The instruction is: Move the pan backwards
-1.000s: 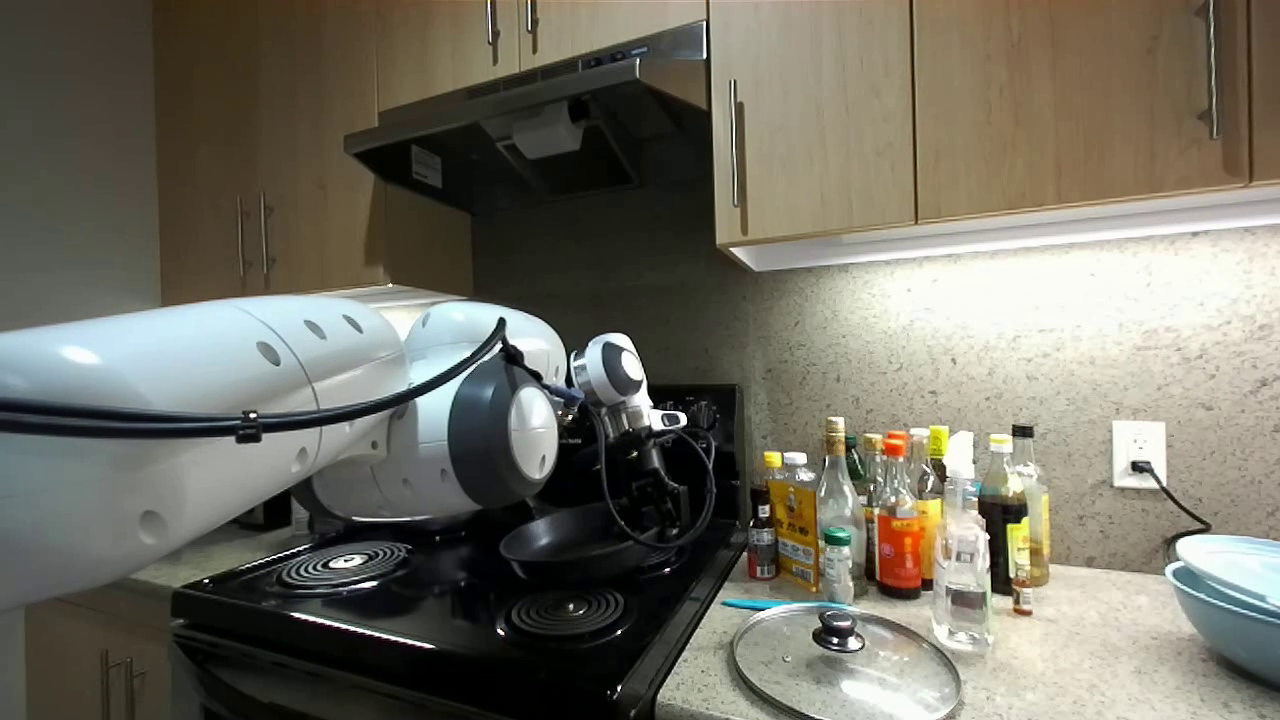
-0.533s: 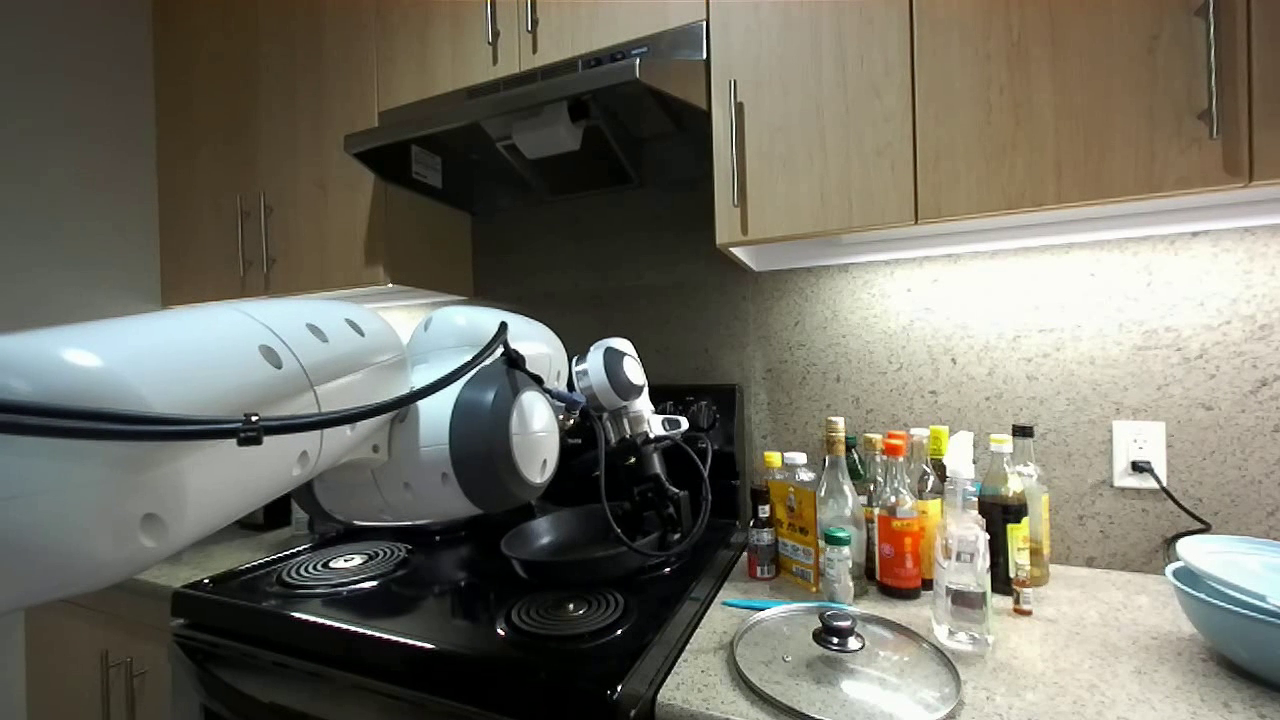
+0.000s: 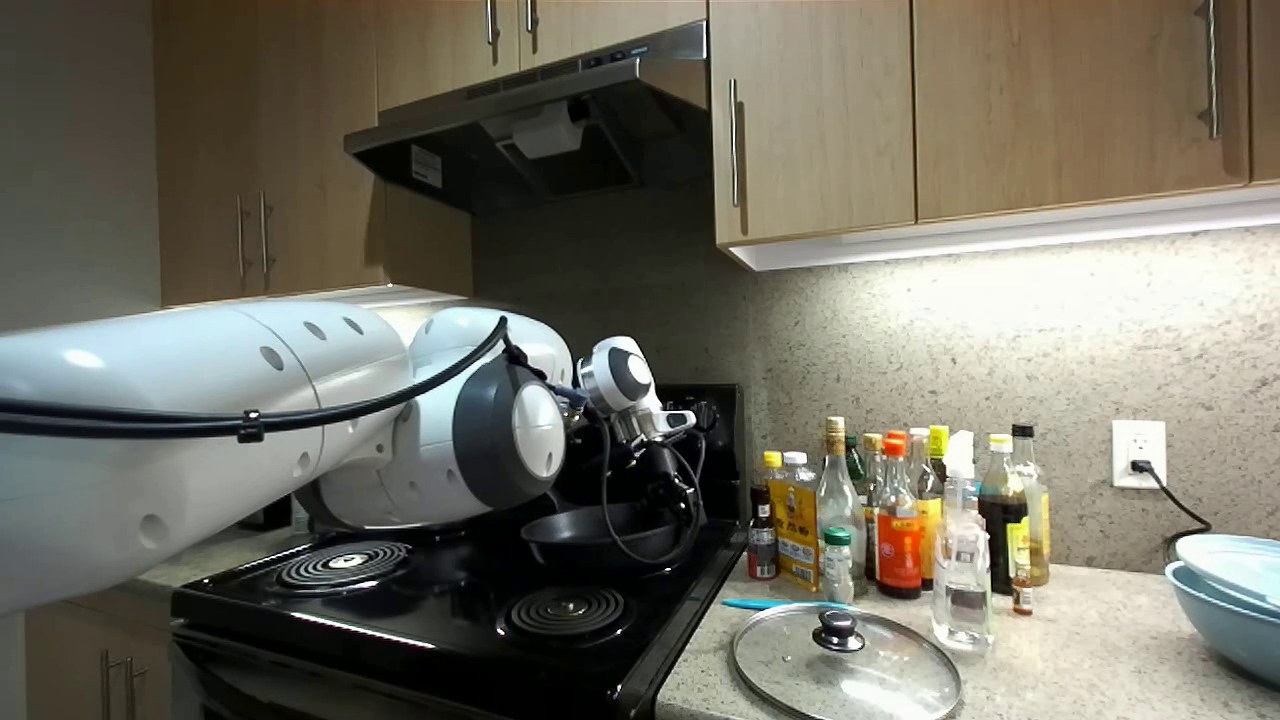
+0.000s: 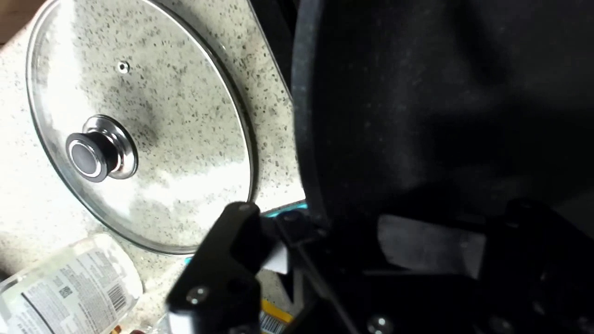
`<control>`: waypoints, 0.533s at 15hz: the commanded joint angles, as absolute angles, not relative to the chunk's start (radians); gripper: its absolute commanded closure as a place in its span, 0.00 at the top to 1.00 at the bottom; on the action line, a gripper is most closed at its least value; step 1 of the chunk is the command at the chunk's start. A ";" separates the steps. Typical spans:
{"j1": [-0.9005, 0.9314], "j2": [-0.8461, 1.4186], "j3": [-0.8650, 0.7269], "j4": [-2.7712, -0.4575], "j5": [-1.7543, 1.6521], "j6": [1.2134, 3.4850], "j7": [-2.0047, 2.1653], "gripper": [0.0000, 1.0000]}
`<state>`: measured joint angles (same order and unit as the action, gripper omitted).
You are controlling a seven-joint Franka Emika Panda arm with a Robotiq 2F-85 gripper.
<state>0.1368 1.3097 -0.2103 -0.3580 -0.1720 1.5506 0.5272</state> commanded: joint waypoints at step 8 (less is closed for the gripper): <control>0.139 1.315 -0.219 -0.366 -0.190 1.591 0.541 0.00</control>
<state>0.1387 1.3103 -0.2224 -0.3601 -0.1721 1.5520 0.5354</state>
